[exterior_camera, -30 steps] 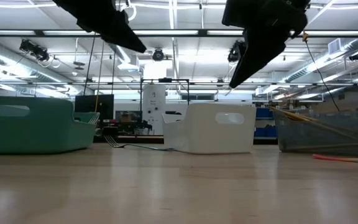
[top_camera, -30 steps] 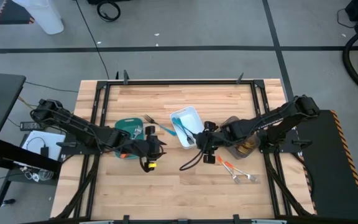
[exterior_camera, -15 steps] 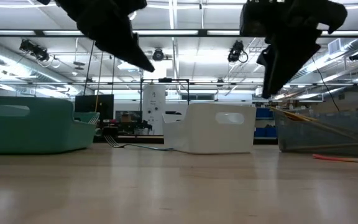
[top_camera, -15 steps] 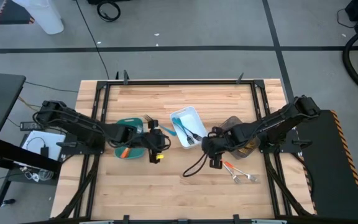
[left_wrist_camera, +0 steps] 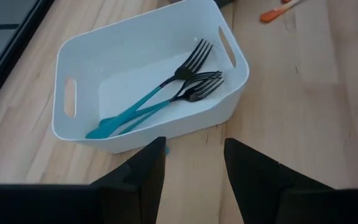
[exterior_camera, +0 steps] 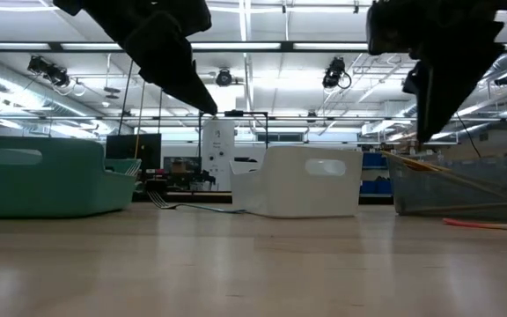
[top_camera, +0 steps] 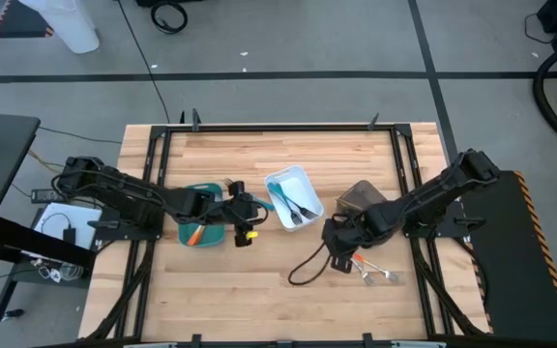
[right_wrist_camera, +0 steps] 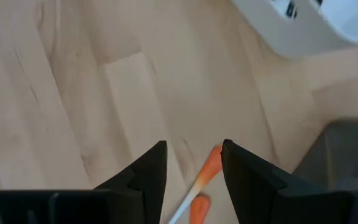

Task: Sort silverware by color (type)
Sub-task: Put the orange fork into the green bin

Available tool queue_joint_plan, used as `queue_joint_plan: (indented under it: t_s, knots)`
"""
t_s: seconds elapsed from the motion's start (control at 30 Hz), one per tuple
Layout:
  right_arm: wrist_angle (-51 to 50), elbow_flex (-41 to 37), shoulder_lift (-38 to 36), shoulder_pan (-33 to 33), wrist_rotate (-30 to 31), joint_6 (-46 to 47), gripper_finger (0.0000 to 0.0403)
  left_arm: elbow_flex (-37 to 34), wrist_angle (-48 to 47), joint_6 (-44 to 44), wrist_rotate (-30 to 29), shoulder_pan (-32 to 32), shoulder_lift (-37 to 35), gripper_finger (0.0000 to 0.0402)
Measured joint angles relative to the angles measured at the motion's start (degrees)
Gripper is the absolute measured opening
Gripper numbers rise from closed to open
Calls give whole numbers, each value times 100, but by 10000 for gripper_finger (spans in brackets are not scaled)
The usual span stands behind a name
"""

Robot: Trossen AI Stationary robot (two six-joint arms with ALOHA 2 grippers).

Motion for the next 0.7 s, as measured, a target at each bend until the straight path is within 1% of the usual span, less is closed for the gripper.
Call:
queue_joint_plan:
  t_s: [0.17, 0.3, 0.5, 0.7]
  knots:
    - [83, -332, -4, 335, 19, 563, 159, 0, 0, -42, 1, -17, 0, 172]
    - [85, -660, -4, 567, -195, 1060, 155, 0, 0, -38, 2, -33, 0, 172]
    - [182, -1089, -4, 928, -578, 1556, 141, 0, 0, -40, 0, -31, 0, 172]
    - [203, -1266, -4, 1208, -823, 2053, 131, 0, 0, -36, 0, -29, 0, 172]
